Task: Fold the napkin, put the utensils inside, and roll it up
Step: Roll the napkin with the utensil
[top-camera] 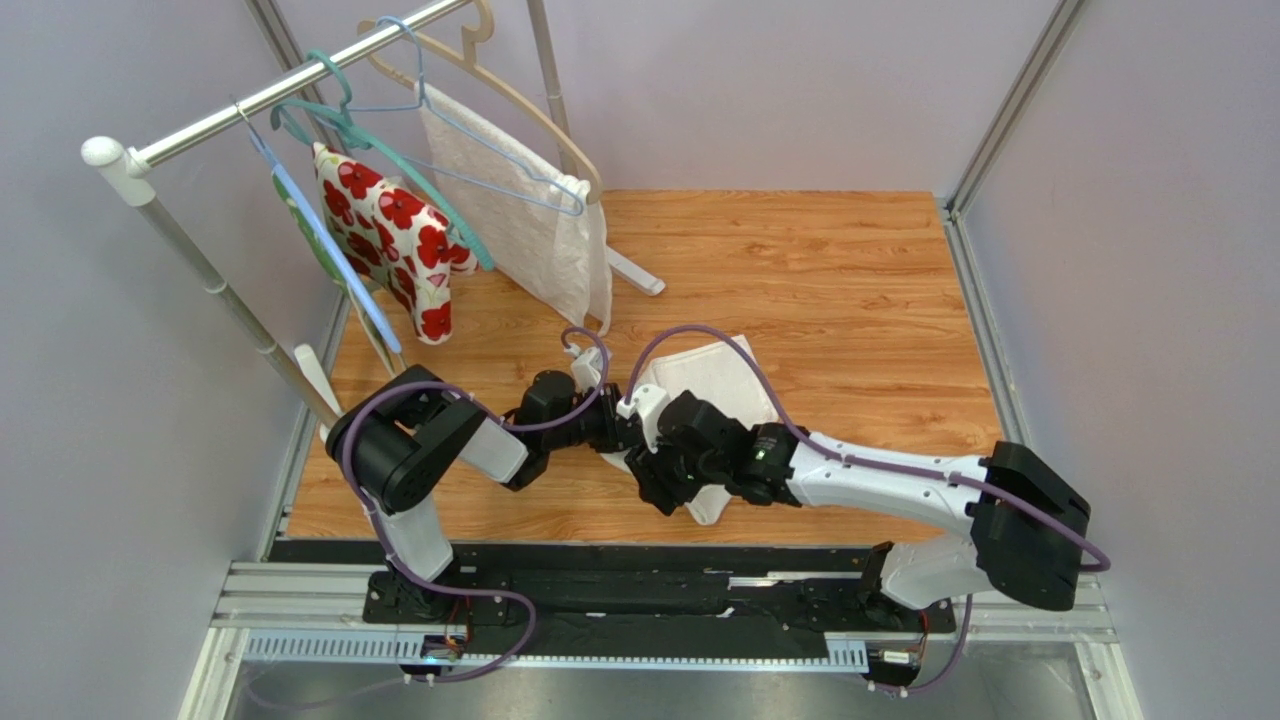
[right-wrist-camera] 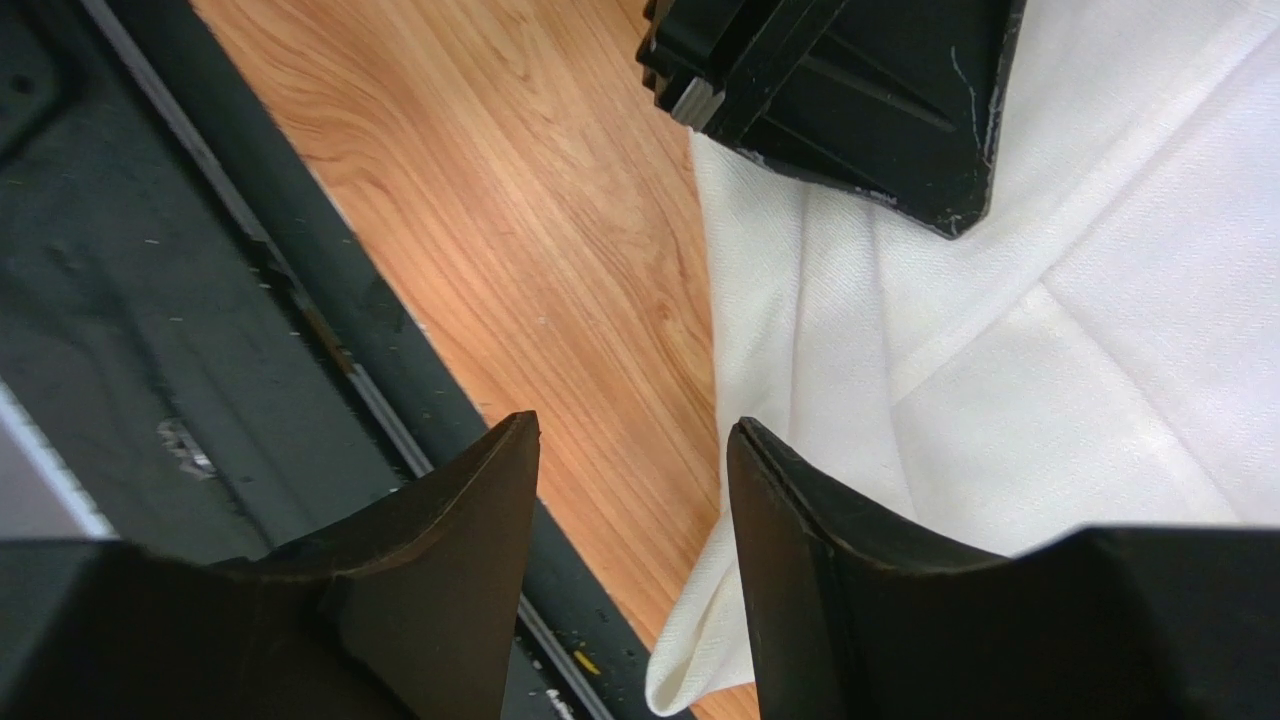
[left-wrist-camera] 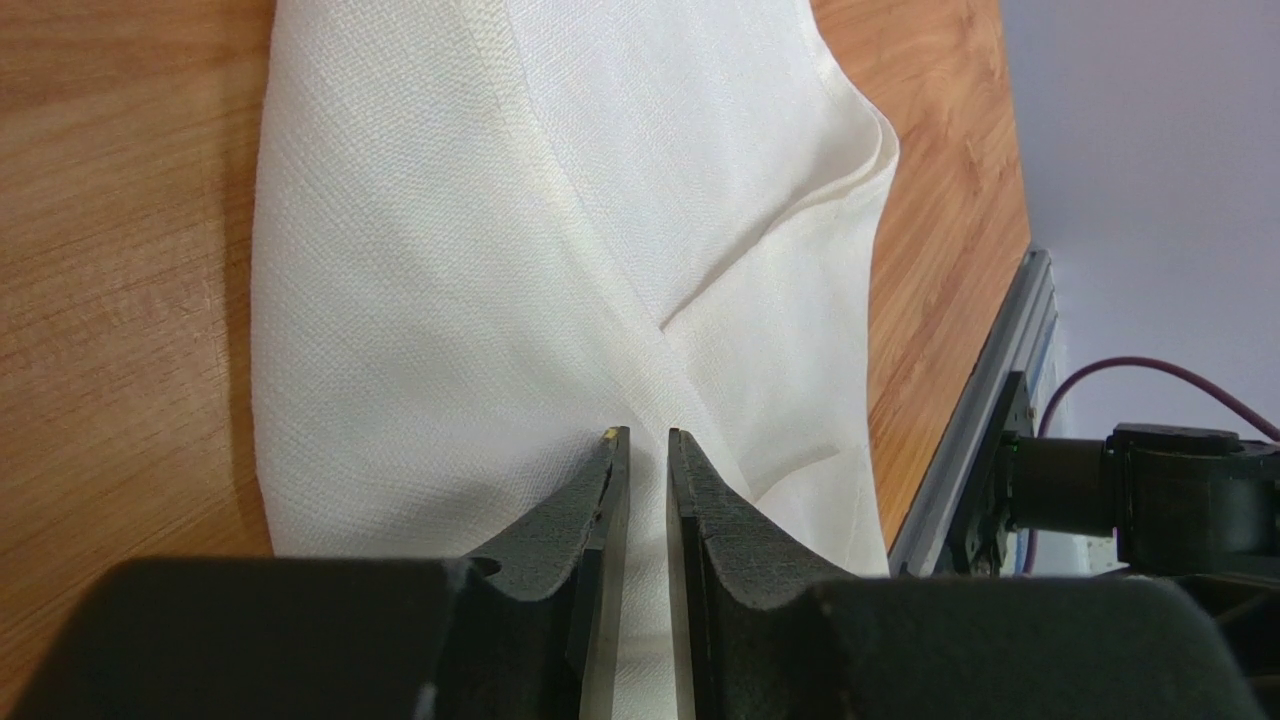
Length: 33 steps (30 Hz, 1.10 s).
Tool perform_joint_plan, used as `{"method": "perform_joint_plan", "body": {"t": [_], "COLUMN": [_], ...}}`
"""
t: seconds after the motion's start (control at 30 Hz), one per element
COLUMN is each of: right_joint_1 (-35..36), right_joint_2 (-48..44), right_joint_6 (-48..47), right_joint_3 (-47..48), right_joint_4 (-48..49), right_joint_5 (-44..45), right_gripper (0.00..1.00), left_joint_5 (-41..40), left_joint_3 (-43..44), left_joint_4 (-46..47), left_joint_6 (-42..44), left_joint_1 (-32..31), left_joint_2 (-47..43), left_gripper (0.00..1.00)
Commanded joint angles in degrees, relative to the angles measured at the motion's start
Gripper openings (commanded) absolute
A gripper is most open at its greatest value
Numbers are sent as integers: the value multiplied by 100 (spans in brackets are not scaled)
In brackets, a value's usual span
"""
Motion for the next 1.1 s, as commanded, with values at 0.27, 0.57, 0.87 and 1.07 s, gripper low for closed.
{"method": "perform_joint_plan", "body": {"t": [0.27, 0.57, 0.87, 1.07], "right_joint_1": [945, 928, 296, -266], "right_joint_2": [903, 1325, 1580, 1466], "right_joint_6": [-1030, -1207, -662, -363], "right_joint_3": [-141, -299, -370, -563], "right_joint_4": [846, 1154, 1067, 715], "right_joint_5": [2718, 3116, 1783, 368], "right_gripper": [54, 54, 46, 27], "left_joint_5": [-2, 86, 157, 43], "left_joint_3": [14, 84, 85, 93], "left_joint_4": [-389, -389, -336, -668], "left_joint_6": [77, 103, 121, 103], "left_joint_1": [-45, -45, -45, -36], "left_joint_2": [200, 287, 253, -501], "left_gripper": [24, 24, 24, 44]}}
